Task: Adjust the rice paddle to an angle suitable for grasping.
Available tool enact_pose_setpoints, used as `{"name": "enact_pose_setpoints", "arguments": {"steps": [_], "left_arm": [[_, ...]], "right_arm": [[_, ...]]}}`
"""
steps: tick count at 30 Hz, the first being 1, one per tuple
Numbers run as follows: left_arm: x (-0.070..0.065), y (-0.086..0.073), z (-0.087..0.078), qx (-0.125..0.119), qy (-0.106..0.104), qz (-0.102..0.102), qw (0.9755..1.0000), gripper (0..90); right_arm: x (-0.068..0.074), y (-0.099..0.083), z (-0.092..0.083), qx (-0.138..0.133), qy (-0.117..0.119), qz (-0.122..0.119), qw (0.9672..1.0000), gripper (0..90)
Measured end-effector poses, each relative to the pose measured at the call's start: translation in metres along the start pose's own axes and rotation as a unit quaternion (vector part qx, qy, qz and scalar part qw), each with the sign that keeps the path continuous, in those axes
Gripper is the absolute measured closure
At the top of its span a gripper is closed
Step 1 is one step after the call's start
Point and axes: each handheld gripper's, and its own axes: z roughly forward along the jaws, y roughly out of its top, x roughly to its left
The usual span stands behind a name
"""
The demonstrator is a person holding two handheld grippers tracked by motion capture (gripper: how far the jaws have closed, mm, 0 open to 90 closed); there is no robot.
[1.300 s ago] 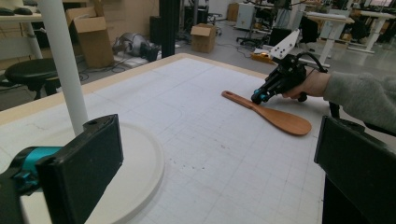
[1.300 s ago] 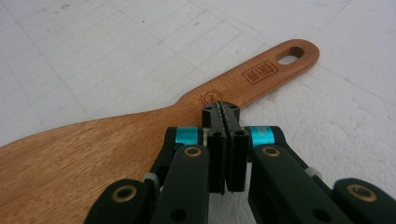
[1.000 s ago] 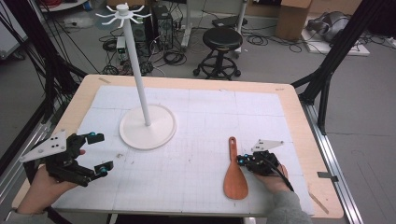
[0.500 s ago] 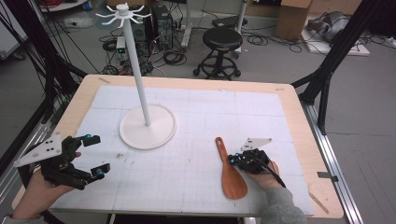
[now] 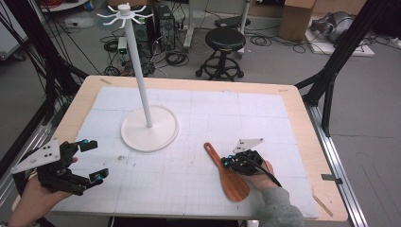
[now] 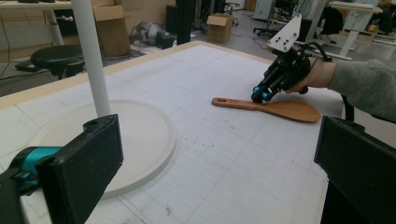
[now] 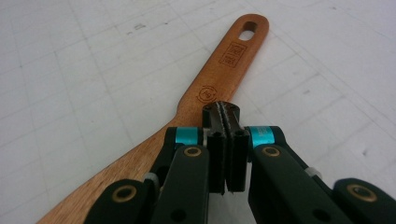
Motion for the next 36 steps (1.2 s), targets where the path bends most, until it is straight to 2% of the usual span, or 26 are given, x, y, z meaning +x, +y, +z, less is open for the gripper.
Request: {"name": "enact_pose_setpoints", "arguments": {"steps": [6,12,19,34,36], "left_arm": [[-0.001,-0.001,-0.004,0.001,0.01,0.0,1.0,1.7],[-0.004,-0.003,-0.005,0.015,0.017,0.012,0.9997,1.7],[-0.003,-0.005,-0.011,0.013,0.027,0.006,0.9995,1.7],[-0.004,-0.006,-0.016,0.007,0.029,0.003,0.9996,1.7],[-0.003,-0.006,-0.017,0.007,0.029,0.002,0.9996,1.7]], "right_arm": [[0.001,0.005,0.005,0.002,0.007,-0.009,0.9999,88.8],[0.006,0.012,0.011,0.007,0.015,-0.021,0.9997,88.8],[0.01,0.018,0.017,0.011,0.024,-0.028,0.9993,88.8],[0.025,0.031,0.028,0.025,0.041,-0.063,0.9969,88.8],[0.027,0.031,0.029,0.025,0.049,-0.066,0.9963,88.8]]}}
